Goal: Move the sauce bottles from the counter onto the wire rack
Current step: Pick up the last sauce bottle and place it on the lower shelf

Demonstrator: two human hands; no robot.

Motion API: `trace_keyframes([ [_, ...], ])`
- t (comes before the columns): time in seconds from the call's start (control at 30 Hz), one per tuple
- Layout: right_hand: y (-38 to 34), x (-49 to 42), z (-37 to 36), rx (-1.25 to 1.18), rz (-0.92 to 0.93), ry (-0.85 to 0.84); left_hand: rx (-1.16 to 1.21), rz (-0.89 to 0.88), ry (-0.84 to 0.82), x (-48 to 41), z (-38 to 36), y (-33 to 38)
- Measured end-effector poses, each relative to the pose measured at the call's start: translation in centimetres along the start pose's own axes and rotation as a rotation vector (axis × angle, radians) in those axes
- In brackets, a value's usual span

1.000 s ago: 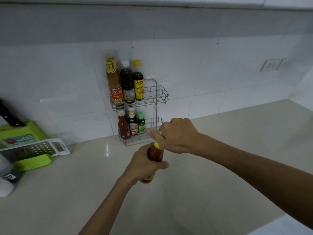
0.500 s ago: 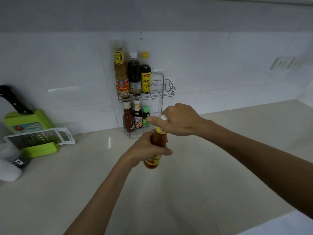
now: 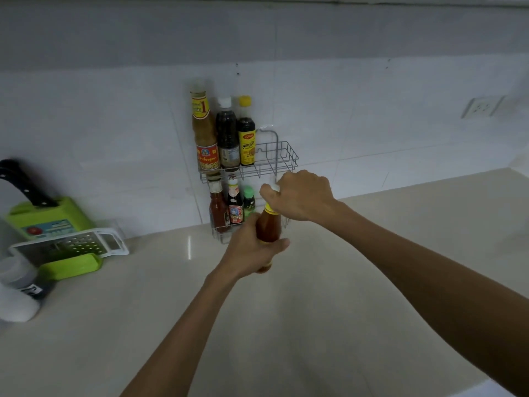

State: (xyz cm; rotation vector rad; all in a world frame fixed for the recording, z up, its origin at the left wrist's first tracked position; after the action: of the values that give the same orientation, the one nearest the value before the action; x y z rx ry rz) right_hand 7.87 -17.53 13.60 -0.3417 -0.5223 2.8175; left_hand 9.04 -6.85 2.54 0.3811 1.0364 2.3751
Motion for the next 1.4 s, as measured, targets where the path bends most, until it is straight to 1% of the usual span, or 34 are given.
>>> trace_keyframes([
  [0.07, 0.5, -0.4, -0.6, -0.005, -0.004, 0.001, -0.068, -0.041, -0.038, -1.0, -0.1, -0.3],
  [0.13, 0.6, -0.4, -1.9, -0.079, 0.015, -0.06, -0.119, -0.084, -0.003, -2.0, 0.2, -0.5],
  [0.2, 1.1, -0.5, -3.5, -0.281, 0.034, -0.204, -0.143, -0.061, 0.033, -3.3, 0.5, -1.1],
  [0.27, 3.2, -0.6, -5.4, -0.53, -0.027, -0.359, -0.071, 0.029, 0.061, -4.7, 0.8, -3.0],
  [0.3, 4.6, -0.7, -6.5, -0.61, -0.069, -0.404, -0.015, 0.072, 0.073, -5.4, 0.8, -4.1],
  [0.33, 6.0, -0.8, -7.7, -0.636, -0.099, -0.428, 0.031, 0.102, 0.08, -6.1, 0.8, -4.9],
  [0.43, 8.8, -1.3, -11.8, -0.579, -0.132, -0.458, 0.095, 0.128, 0.048, -8.0, 0.1, -5.6],
  [0.5, 9.3, -2.0, -13.6, -0.535, -0.127, -0.429, 0.102, 0.122, 0.018, -9.4, -0.6, -5.4],
  [0.57, 9.7, -3.0, -14.8, -0.521, -0.137, -0.349, 0.084, 0.11, 0.026, -10.6, -1.0, -5.0],
  [0.7, 11.2, -5.4, -16.6, -0.53, -0.198, -0.167, 0.101, 0.089, 0.128, -12.2, -1.5, -4.3],
  [0.87, 12.0, -8.7, -17.6, -0.646, -0.139, -0.027, 0.129, 0.086, 0.232, -14.4, -1.2, -4.9],
  [0.97, 12.5, -10.5, -17.9, -0.682, -0.131, 0.045, 0.059, 0.082, 0.24, -15.7, -0.8, -5.0],
  [1.03, 12.7, -11.6, -18.9, -0.675, -0.145, 0.037, 0.005, 0.085, 0.225, -16.7, -1.0, -5.4],
  [1.13, 13.3, -12.9, -21.2, -0.637, -0.208, -0.035, -0.08, 0.119, 0.182, -18.1, -1.5, -6.6],
  [1.3, 14.2, -14.8, -23.6, -0.596, -0.319, -0.14, -0.137, 0.258, 0.102, -20.1, -2.3, -10.1],
  [1.4, 14.8, -15.3, -24.5, -0.578, -0.362, -0.185, -0.199, 0.299, 0.064, -20.2, -2.9, -12.1],
])
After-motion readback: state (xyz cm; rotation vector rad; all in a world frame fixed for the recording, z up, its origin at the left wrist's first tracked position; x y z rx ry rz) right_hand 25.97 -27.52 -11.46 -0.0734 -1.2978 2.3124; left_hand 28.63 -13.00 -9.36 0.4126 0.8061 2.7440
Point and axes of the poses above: each hand's wrist, its own x-axis away from the middle knuckle, its own z-axis out of the back of the hand, y = z × x, the point moved 10 cm from there along -x, towards the middle knuckle, and after that the axes turned 14 degrees about -x, right-handed, at the moved point
